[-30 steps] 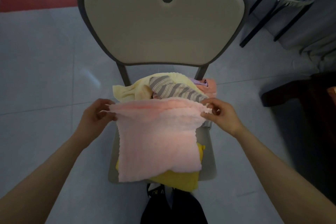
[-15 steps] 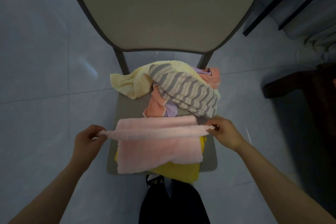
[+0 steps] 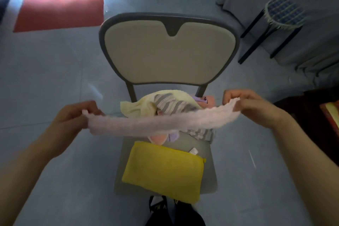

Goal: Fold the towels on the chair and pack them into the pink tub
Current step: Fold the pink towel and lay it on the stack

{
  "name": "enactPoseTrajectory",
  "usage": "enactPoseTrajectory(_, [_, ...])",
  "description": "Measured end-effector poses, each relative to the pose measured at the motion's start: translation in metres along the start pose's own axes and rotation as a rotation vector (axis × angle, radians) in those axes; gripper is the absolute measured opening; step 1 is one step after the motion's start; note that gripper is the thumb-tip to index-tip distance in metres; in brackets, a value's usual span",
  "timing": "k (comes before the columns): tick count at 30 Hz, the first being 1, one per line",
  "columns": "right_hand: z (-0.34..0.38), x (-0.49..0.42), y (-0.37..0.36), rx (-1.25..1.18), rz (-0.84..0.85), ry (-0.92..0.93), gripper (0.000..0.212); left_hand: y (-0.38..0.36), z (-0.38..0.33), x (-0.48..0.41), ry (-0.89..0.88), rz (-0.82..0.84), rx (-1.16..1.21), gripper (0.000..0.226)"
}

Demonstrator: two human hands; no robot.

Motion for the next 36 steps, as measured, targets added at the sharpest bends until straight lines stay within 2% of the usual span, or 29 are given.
enactPoseTrajectory(3, [-0.027,0.020,-0.012,-0.054,0.121,-0.143,0.026,-0.010,0.034,0.014,0.104,0.105,-0.009,0.006])
enactPoseTrajectory(8, [-0.093,0.061,-0.032,-0.174,0.321,-0.431,0.020,-0.036,0.112,0.028,0.344,0.257,-0.021,0.009])
enactPoseTrajectory(10, [-0.125,0.077,-0.039,-0.198,0.347,-0.543,0.021,-0.051,0.140,0.030,0.429,0.336,0.006,0.007])
enactPoseTrajectory(13, [-0.168,0.090,-0.051,-0.168,0.129,-0.647,0.020,-0.067,0.170,0.022,0.512,0.311,0.098,0.008])
enactPoseTrajectory(15, [-0.202,0.091,-0.060,-0.168,-0.059,-0.620,0.012,-0.076,0.195,0.007,0.575,0.197,0.177,0.019])
enactPoseTrajectory(17, [-0.230,0.087,-0.068,-0.186,-0.336,-0.608,0.011,-0.087,0.212,-0.013,0.622,0.048,0.312,0.005])
enactPoseTrajectory(19, [-0.250,0.081,-0.074,-0.205,-0.616,-0.589,0.013,-0.096,0.219,-0.035,0.629,-0.085,0.417,0.013])
enactPoseTrajectory(22, [-0.276,0.071,-0.078,-0.098,-0.840,-0.564,0.010,-0.109,0.218,-0.063,0.607,-0.232,0.413,0.016])
enactPoseTrajectory(24, [-0.293,0.066,-0.080,0.043,-0.876,-0.536,0.012,-0.117,0.222,-0.078,0.557,-0.283,0.267,0.020])
enactPoseTrajectory(27, [-0.304,0.058,-0.084,0.220,-0.862,-0.568,0.007,-0.123,0.228,-0.092,0.520,-0.386,0.020,0.011])
enactPoseTrajectory(29, [-0.307,0.054,-0.085,0.292,-0.859,-0.685,0.029,-0.124,0.233,-0.099,0.555,-0.413,-0.172,0.021])
enactPoseTrajectory(31, [-0.310,0.055,-0.084,0.286,-0.813,-0.832,0.051,-0.122,0.236,-0.104,0.619,-0.352,-0.316,0.045])
enactPoseTrajectory(34, [-0.318,0.060,-0.082,0.228,-0.679,-0.917,0.059,-0.119,0.240,-0.107,0.719,-0.211,-0.334,0.074])
enactPoseTrajectory(36, [-0.321,0.061,-0.082,0.187,-0.685,-0.862,0.052,-0.119,0.240,-0.109,0.692,-0.191,-0.272,0.068])
Point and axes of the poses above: each hand's wrist, its own x-axis away from the middle knuckle, its own y-axis out of the back of the hand, z = x × y, the point moved 1 cm from there along -x, towards the middle knuckle, and after that the axes turned 12 degrees about y, right-handed, at the moved point
